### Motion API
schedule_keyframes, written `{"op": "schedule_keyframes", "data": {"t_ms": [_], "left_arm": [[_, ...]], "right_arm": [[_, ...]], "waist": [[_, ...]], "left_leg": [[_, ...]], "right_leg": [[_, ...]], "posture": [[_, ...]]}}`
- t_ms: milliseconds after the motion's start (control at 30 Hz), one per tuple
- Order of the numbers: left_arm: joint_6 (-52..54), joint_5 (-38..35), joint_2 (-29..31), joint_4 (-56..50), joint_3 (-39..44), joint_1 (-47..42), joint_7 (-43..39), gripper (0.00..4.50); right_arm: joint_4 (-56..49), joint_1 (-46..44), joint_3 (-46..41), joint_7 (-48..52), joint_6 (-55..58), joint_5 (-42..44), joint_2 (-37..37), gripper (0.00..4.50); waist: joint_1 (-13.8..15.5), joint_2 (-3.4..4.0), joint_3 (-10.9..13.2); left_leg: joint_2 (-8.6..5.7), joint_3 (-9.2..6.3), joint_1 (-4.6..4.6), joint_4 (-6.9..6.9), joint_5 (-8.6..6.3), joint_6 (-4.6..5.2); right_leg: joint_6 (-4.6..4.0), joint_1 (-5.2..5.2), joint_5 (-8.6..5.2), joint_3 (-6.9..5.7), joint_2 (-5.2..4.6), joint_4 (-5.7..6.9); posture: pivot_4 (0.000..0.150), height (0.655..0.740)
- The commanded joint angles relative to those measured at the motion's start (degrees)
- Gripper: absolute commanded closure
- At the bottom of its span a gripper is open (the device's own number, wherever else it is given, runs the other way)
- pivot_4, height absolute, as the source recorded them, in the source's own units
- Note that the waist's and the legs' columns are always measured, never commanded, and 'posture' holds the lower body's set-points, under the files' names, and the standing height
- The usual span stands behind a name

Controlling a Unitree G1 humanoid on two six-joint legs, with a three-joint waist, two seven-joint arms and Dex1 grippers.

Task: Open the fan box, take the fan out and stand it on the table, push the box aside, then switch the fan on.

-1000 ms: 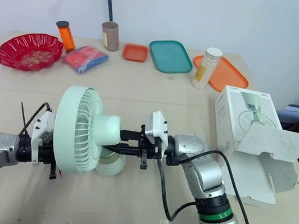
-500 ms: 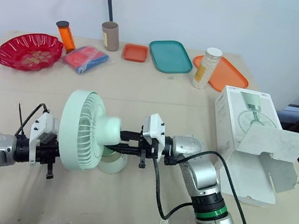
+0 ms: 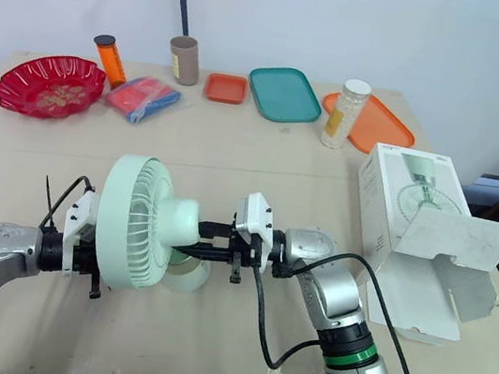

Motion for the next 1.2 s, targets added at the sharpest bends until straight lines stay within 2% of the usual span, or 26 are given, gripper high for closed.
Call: {"op": "schedule_keyframes", "data": {"t_ms": [33,900,1200], "left_arm": [[-1.10,0.39,-0.12,-0.86,-0.27,-0.13,-0.19,4.46],[-1.26,0.73,-0.34,-1.04,0.67,0.96,0.27,4.46],[0.41,-1.04,2.19,-2.58,7.77,4.50,1.22,4.46]], "right_arm": [[-2.73,-0.20,-0.71,-0.14,-0.43,1.32,0.15,4.06],[-3.06,-0.14,-0.85,-0.32,-0.19,1.45,-0.26,4.06],[-3.09,-0.74,-2.37,-0.48,-0.86,2.13,-0.57,4.06]], "waist": [[0.00,0.00,0.00],[0.01,0.00,0.00],[-0.01,0.00,0.00]], "left_leg": [[0.00,0.00,0.00,0.00,0.00,0.00],[0.00,0.00,0.00,0.00,0.00,0.00],[0.01,0.00,0.01,0.00,0.00,0.00]], "right_leg": [[0.00,0.00,0.00,0.00,0.00,0.00],[0.00,0.00,0.00,0.00,0.00,0.00],[0.00,0.00,0.00,0.00,0.00,0.00]], "posture": [[0.150,0.7255],[0.150,0.7255],[0.150,0.7255]]}}
